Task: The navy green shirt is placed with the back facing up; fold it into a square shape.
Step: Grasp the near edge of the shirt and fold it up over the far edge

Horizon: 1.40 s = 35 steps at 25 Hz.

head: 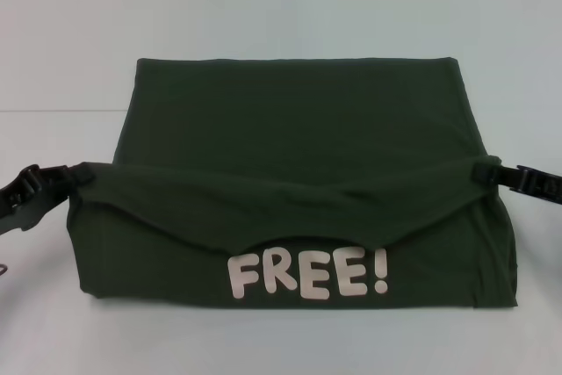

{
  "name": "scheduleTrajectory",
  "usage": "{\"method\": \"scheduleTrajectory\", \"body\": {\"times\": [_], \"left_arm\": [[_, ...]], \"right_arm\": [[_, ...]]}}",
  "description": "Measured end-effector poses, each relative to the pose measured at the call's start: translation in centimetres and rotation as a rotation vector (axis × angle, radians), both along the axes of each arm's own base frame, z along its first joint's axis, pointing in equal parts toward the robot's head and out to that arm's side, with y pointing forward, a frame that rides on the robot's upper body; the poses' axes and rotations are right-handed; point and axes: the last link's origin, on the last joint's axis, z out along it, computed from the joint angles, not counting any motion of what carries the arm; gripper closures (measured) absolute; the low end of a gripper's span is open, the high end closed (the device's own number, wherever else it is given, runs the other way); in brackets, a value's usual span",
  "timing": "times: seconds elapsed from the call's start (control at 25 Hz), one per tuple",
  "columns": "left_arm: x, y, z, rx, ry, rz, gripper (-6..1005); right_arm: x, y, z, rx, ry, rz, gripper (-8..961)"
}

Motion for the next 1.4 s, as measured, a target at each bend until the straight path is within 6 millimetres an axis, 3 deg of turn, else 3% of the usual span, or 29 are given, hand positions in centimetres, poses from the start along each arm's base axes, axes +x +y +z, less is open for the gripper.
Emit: {"method": "scheduleTrajectory", "body": {"times": [0.72,1.4], "left_arm": [[0.7,1.1,-2.7,0.137,-0.007,0.034,943],[1.8,3.0,-4.6,0.194,0.116,0.018,940]], "right_arm": [[1.6,0.4,-2.0,0.134,-0.005,-0.095,892],[2.4,0.4,-2.8,0.181,-0.028,-0.121,869]]}}
